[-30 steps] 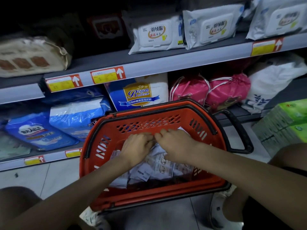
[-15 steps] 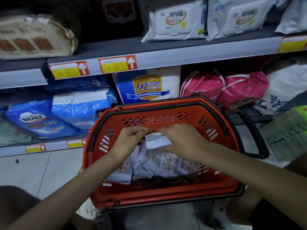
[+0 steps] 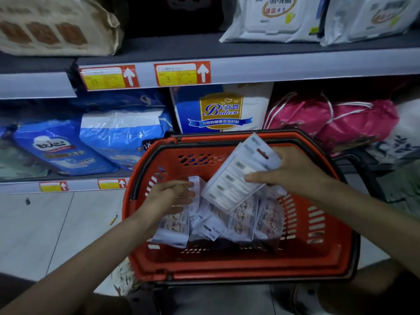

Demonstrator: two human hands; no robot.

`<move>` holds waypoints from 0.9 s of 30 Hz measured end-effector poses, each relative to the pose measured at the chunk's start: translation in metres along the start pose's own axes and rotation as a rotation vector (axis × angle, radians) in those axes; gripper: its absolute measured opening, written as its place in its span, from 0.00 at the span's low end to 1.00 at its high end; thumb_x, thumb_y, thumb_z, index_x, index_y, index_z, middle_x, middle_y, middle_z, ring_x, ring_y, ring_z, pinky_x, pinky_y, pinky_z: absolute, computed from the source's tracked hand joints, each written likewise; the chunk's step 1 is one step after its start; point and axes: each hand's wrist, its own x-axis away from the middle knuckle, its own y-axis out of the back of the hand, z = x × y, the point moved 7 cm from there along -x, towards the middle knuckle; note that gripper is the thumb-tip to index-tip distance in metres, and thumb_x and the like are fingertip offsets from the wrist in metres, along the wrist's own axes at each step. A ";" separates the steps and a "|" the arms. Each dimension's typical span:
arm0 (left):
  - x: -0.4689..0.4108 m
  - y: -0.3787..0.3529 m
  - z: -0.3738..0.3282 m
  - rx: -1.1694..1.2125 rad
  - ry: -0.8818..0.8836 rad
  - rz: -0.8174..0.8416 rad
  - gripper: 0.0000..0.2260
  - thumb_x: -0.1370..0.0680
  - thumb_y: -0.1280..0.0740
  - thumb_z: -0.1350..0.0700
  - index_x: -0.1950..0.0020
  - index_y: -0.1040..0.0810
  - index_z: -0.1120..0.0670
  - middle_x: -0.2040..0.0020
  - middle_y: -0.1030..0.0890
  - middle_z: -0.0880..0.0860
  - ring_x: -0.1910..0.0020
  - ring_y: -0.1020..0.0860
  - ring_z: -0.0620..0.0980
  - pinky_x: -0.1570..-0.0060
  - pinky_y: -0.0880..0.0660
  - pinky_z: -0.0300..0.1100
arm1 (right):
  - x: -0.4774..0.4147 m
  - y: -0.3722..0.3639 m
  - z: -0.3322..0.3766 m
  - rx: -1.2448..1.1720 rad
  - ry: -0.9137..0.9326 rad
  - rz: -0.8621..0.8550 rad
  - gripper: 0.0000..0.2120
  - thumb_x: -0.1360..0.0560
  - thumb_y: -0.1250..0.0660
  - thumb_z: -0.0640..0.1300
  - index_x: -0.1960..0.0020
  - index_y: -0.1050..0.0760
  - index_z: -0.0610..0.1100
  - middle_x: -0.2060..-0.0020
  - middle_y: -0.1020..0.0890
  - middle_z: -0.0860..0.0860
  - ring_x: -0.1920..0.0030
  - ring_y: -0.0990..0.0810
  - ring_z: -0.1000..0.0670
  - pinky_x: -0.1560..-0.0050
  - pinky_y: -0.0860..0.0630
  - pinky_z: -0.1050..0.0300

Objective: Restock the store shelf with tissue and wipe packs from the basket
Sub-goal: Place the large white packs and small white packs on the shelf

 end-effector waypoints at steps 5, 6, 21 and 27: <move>0.008 -0.008 0.004 0.091 0.142 0.053 0.17 0.17 0.36 0.41 0.42 0.17 0.52 0.52 0.11 0.53 0.52 0.13 0.51 0.53 0.19 0.47 | 0.007 -0.011 0.005 -0.406 -0.115 0.124 0.14 0.28 0.22 0.41 0.43 0.15 0.45 0.51 0.11 0.49 0.52 0.12 0.50 0.60 0.18 0.64; 0.009 -0.009 0.003 0.128 0.154 0.079 0.18 0.17 0.36 0.40 0.41 0.17 0.52 0.51 0.11 0.55 0.51 0.13 0.52 0.54 0.18 0.48 | 0.008 -0.014 0.003 -0.431 -0.148 0.143 0.15 0.28 0.22 0.42 0.42 0.16 0.46 0.50 0.11 0.48 0.51 0.12 0.49 0.59 0.18 0.63; 0.029 -0.005 -0.010 0.351 0.038 0.132 0.17 0.25 0.26 0.42 0.41 0.14 0.49 0.45 0.14 0.53 0.51 0.19 0.51 0.50 0.27 0.46 | 0.028 -0.045 -0.018 -0.677 -0.431 0.232 0.19 0.23 0.28 0.54 0.34 0.21 0.50 0.46 0.13 0.45 0.48 0.12 0.39 0.63 0.19 0.56; 0.031 0.001 -0.019 0.335 -0.038 0.081 0.15 0.22 0.29 0.42 0.41 0.17 0.50 0.48 0.16 0.52 0.60 0.19 0.47 0.57 0.26 0.43 | 0.030 -0.045 -0.007 -0.701 -0.334 0.200 0.19 0.25 0.26 0.51 0.36 0.20 0.46 0.48 0.12 0.46 0.49 0.12 0.41 0.62 0.17 0.57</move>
